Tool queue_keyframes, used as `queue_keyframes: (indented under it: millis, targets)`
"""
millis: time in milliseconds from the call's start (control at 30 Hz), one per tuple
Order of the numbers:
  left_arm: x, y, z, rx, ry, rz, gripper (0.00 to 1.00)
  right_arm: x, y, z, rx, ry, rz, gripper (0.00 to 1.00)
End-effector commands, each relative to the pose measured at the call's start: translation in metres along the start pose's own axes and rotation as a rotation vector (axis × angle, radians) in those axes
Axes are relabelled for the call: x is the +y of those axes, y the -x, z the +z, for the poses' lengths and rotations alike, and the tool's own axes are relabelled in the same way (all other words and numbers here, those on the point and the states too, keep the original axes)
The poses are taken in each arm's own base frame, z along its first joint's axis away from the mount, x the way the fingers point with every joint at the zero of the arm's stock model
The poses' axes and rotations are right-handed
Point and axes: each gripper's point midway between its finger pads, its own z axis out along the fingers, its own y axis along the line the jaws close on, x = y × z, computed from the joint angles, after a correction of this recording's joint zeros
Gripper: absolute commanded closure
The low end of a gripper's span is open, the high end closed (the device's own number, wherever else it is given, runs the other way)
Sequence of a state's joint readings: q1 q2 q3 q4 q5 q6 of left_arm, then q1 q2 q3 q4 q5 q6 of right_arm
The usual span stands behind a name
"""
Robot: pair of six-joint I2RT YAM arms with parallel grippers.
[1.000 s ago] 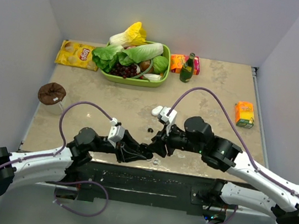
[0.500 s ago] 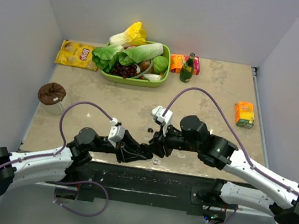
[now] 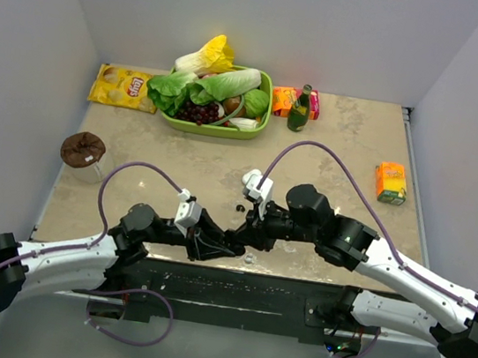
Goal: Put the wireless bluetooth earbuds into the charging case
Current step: Open the charging case.
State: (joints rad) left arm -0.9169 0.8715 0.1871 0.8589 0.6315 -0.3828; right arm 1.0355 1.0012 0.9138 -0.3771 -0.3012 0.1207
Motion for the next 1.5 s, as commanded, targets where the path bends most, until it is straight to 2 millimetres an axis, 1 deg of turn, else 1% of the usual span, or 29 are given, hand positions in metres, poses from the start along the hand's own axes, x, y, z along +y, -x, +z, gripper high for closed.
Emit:
queue_keyframes:
  millis: [0,233,267,333,367,467,500,567,800,833,900,933,1067,1133,1200,1300,1333,1367,1400,1433,1467]
  targets:
    - [-0.006,0.024,0.007,-0.067,-0.036,0.082,0.74,0.004,0.013,-0.007,-0.025,0.014,-0.024,1.00]
    - [0.002,0.023,0.008,-0.063,0.004,0.079,0.56,0.008,0.010,-0.008,-0.004,0.039,-0.046,1.00]
    - [0.005,0.023,0.007,-0.066,0.018,0.079,0.51,0.008,0.010,-0.007,-0.002,0.042,-0.048,1.00]
    - [0.007,0.023,0.007,-0.069,0.031,0.077,0.45,0.009,0.009,-0.007,0.003,0.046,-0.051,1.00]
    - [0.008,0.023,0.006,-0.070,0.041,0.079,0.22,0.009,0.009,-0.007,0.003,0.049,-0.052,1.00]
    - [0.012,0.023,0.006,-0.070,0.059,0.077,0.09,0.009,0.010,-0.007,0.002,0.050,-0.056,1.00]
    - [0.012,0.023,0.006,-0.068,0.062,0.077,0.07,0.010,0.010,-0.007,0.002,0.050,-0.058,1.00]
    - [0.014,0.022,0.006,-0.066,0.073,0.072,0.00,0.010,0.011,-0.008,-0.003,0.051,-0.063,1.00]
    - [0.024,0.012,0.004,-0.069,0.128,0.014,0.00,0.016,0.023,-0.018,-0.045,0.059,-0.100,1.00]
    - [0.023,0.017,0.003,-0.099,0.131,-0.001,0.00,0.017,0.026,-0.021,-0.058,0.057,-0.105,1.00]
    - [0.025,0.010,0.000,-0.105,0.143,-0.027,0.00,0.017,0.030,-0.025,-0.066,0.052,-0.109,1.00]
    - [0.024,0.013,0.000,-0.123,0.146,-0.050,0.00,0.017,0.034,-0.027,-0.075,0.048,-0.114,1.00]
    - [0.029,0.010,-0.005,-0.145,0.183,-0.090,0.00,0.017,0.042,-0.034,-0.090,0.030,-0.124,1.00]
    - [0.026,0.018,-0.009,-0.193,0.187,-0.098,0.00,0.017,0.045,-0.035,-0.095,0.024,-0.128,1.00]
    - [0.027,0.019,-0.014,-0.214,0.204,-0.106,0.00,0.016,0.047,-0.036,-0.100,0.020,-0.131,1.00]
    - [0.020,0.017,-0.018,-0.228,0.171,-0.084,0.00,0.016,0.050,-0.037,-0.106,0.016,-0.134,1.00]
    - [0.018,0.019,-0.019,-0.238,0.168,-0.106,0.00,0.016,0.051,-0.038,-0.108,0.016,-0.134,1.00]
    - [0.013,0.016,-0.018,-0.222,0.134,-0.095,0.00,0.016,0.050,-0.037,-0.102,0.015,-0.132,1.00]
    - [0.008,0.016,-0.017,-0.216,0.103,-0.078,0.03,0.016,0.049,-0.037,-0.098,0.018,-0.134,1.00]
    - [0.001,0.021,-0.016,-0.231,0.066,-0.061,0.05,0.016,0.049,-0.036,-0.090,0.020,-0.135,1.00]
    - [-0.006,0.022,-0.014,-0.218,0.025,-0.052,0.09,0.016,0.045,-0.035,-0.074,0.022,-0.134,1.00]
